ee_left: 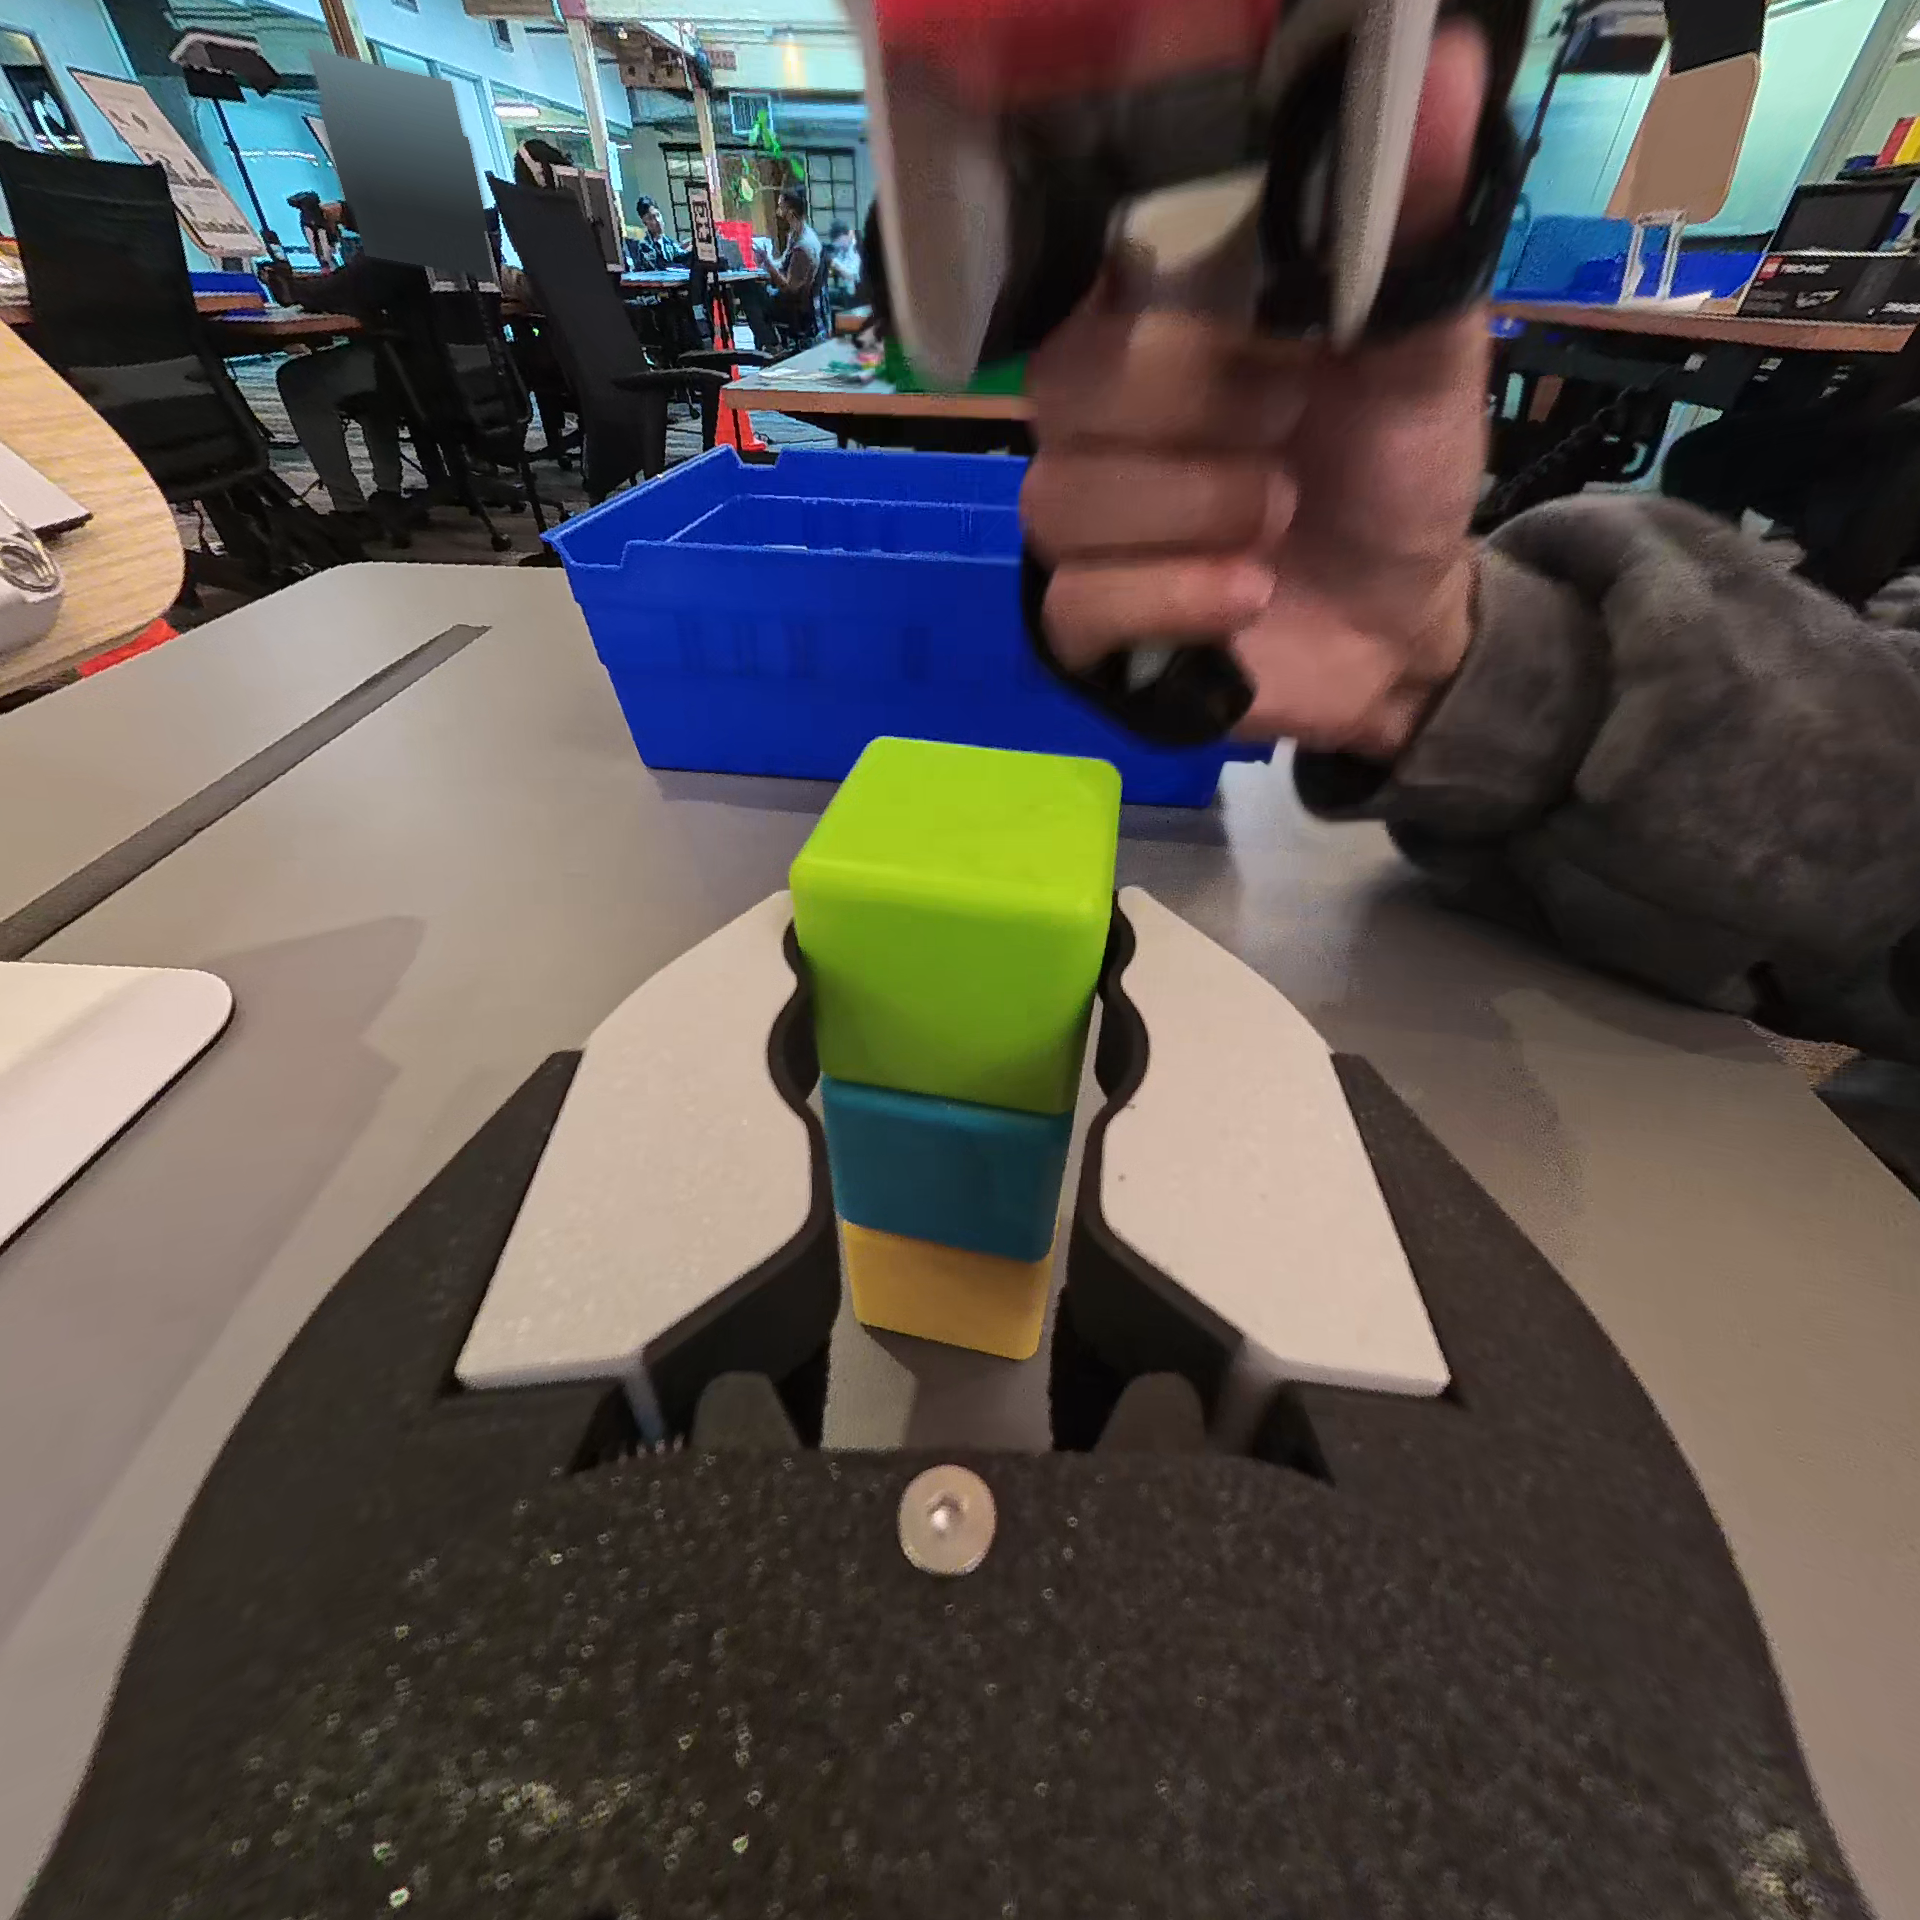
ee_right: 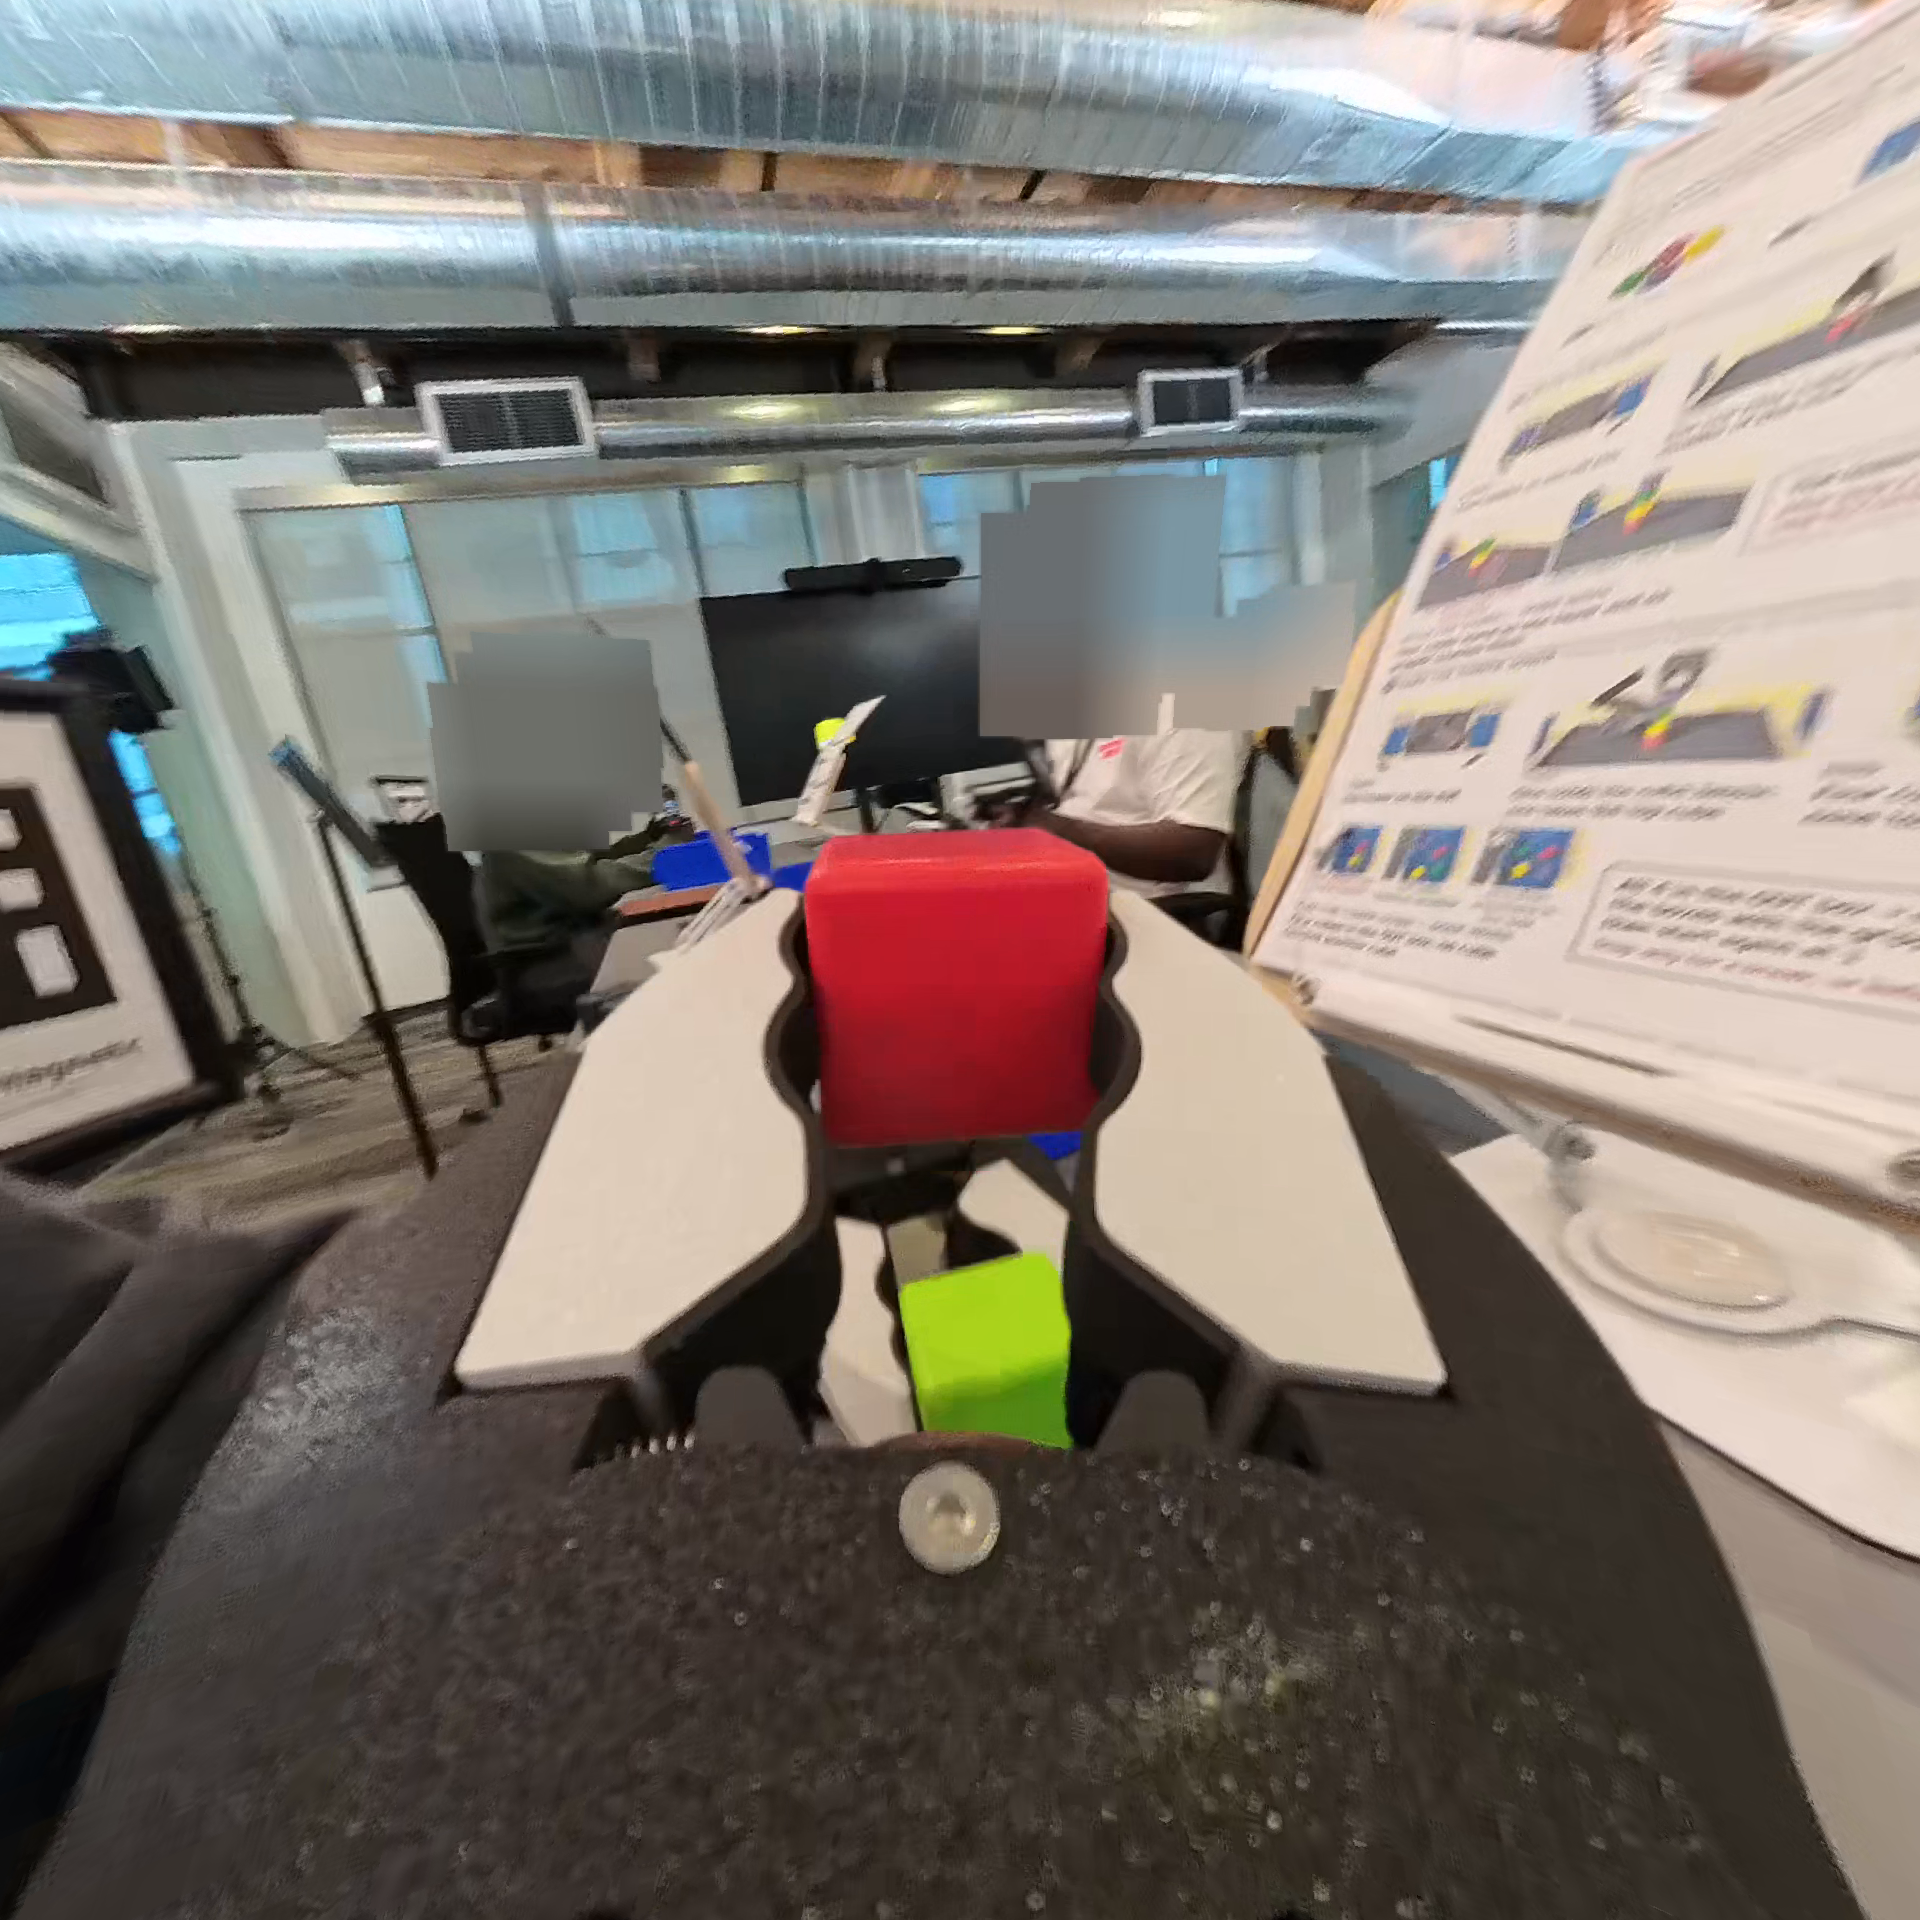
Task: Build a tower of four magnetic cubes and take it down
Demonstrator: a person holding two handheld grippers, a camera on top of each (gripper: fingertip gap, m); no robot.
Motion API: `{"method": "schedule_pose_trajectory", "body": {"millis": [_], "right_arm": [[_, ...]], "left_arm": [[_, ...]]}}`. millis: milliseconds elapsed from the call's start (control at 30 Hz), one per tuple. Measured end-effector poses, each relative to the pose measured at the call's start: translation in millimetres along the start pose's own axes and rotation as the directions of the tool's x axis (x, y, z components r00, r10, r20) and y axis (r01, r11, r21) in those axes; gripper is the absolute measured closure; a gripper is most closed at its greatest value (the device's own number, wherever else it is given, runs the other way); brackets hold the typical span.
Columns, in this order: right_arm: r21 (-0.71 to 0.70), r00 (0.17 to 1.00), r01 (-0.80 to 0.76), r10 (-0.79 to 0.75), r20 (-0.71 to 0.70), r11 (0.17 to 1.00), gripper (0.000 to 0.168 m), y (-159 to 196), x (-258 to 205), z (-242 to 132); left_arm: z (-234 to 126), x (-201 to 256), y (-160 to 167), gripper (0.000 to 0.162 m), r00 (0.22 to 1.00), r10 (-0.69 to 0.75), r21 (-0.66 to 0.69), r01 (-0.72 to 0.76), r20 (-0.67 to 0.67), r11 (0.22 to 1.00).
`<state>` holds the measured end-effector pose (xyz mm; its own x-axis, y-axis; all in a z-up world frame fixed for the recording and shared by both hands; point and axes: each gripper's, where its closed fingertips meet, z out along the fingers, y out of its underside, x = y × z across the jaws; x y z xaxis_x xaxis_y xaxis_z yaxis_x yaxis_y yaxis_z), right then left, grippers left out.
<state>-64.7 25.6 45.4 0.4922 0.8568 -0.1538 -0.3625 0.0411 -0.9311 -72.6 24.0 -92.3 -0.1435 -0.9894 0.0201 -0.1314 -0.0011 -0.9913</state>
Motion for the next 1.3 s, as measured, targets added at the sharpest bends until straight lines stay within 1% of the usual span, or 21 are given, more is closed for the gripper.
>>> {"method": "schedule_pose_trajectory", "body": {"millis": [67,100,167,200,267,300,333,400,433,467,533,633,700,800,900,1000,1067,1100,1167,1233,1300], "right_arm": [[0.024,0.998,0.027,-0.026,-0.052,0.999,0.118,-36.3,-11.6,-4.9],[0.004,0.991,0.064,-0.063,-0.117,0.998,0.118,-52.2,-12.9,-8.7],[-0.133,0.944,0.143,-0.176,-0.279,0.981,0.118,-75.4,-3.3,-22.7],[-0.212,0.901,0.171,-0.24,-0.362,0.962,0.118,-87.0,5.9,-34.3],[-0.365,0.755,0.167,-0.357,-0.55,0.916,0.118,-111.5,37.3,-70.1],[-0.446,0.68,0.139,-0.413,-0.606,0.884,0.118,-118.9,54.4,-90.0],[-0.534,0.618,0.069,-0.456,-0.64,0.843,0.118,-118.7,73.5,-111.2],[-0.659,0.503,-0.099,-0.534,-0.68,0.745,0.118,-109.1,115.2,-157.3],[-0.689,0.467,-0.182,-0.555,-0.688,0.701,0.118,-99.4,136.0,-178.7],[-0.699,0.451,-0.277,-0.554,-0.7,0.659,0.118,-84.3,155.7,-199.4],[-0.68,0.459,-0.463,-0.502,-0.733,0.569,0.117,-42.6,187.6,-233.9],[-0.63,0.504,-0.627,-0.378,-0.777,0.459,0.117,22.8,212.7,-259.1],[-0.624,0.477,-0.683,-0.415,-0.775,0.38,0.117,50.3,227.7,-279.8],[-0.581,0.449,-0.747,-0.4,-0.799,0.323,0.117,78.9,241.7,-293.4],[-0.568,0.443,-0.776,-0.404,-0.801,0.274,0.117,92.6,247.9,-298.1],[-0.578,0.458,-0.778,-0.406,-0.79,0.247,0.116,100.5,248.5,-295.3],[-0.608,0.471,-0.753,-0.439,-0.765,0.252,0.115,98.6,251.9,-293.9],[-0.621,0.468,-0.732,-0.455,-0.758,0.282,0.104,93.1,253.6,-291.5],[-0.634,0.463,-0.683,-0.457,-0.76,0.363,0.092,73.8,249.2,-279.9],[-0.645,0.468,-0.587,-0.445,-0.764,0.49,0.093,39.6,229.5,-258.7],[-0.616,0.512,-0.402,-0.391,-0.765,0.678,0.098,-3.2,188.3,-222.6]], "left_arm": [[0.1,-0.1,-0.1,0.111,1.0,0.002,-0.001,-0.002,0.005,1.0],[0.3,-0.3,0.0,0.111,1.0,0.003,-0.002,-0.003,0.009,1.0],[1.1,-0.7,-0.1,0.111,1.0,0.006,-0.003,-0.006,0.015,1.0],[1.5,-1.1,-0.1,0.111,1.0,0.007,-0.004,-0.007,0.017,1.0],[2.1,-1.6,-0.2,0.111,1.0,0.008,-0.005,-0.007,0.023,1.0],[2.4,-1.8,-0.2,0.111,1.0,0.008,-0.006,-0.007,0.026,1.0],[2.5,-1.9,-0.1,0.111,1.0,0.007,-0.007,-0.007,0.027,1.0],[2.6,-1.9,0.0,0.111,1.0,0.008,-0.01,-0.008,0.028,1.0],[2.7,-2.0,0.0,0.111,1.0,0.008,-0.01,-0.008,0.03,1.0],[2.7,-1.9,0.0,0.111,0.999,0.008,-0.011,-0.007,0.031,1.0],[2.8,-1.9,0.0,0.111,0.999,0.007,-0.009,-0.007,0.032,1.0],[3.1,-1.8,0.0,0.111,0.999,0.006,-0.008,-0.006,0.032,1.0],[3.4,-1.7,0.1,0.111,0.999,0.007,-0.01,-0.007,0.034,1.0],[4.1,-1.2,0.2,0.112,0.999,0.011,-0.013,-0.01,0.036,1.0],[4.8,-0.8,0.1,0.112,0.999,0.014,-0.016,-0.013,0.038,1.0],[5.0,-0.8,0.1,0.112,0.999,0.012,-0.013,-0.012,0.035,1.0],[5.1,-0.8,0.1,0.112,0.999,0.012,-0.011,-0.012,0.036,1.0],[5.1,-0.8,0.1,0.112,0.999,0.012,-0.011,-0.011,0.036,1.0],[5.2,-0.8,0.2,0.112,0.999,0.011,-0.01,-0.011,0.037,1.0],[5.2,-0.9,0.2,0.112,0.999,0.011,-0.01,-0.011,0.037,1.0],[5.1,-1.0,0.2,0.112,0.999,0.011,-0.009,-0.01,0.037,1.0]]}}
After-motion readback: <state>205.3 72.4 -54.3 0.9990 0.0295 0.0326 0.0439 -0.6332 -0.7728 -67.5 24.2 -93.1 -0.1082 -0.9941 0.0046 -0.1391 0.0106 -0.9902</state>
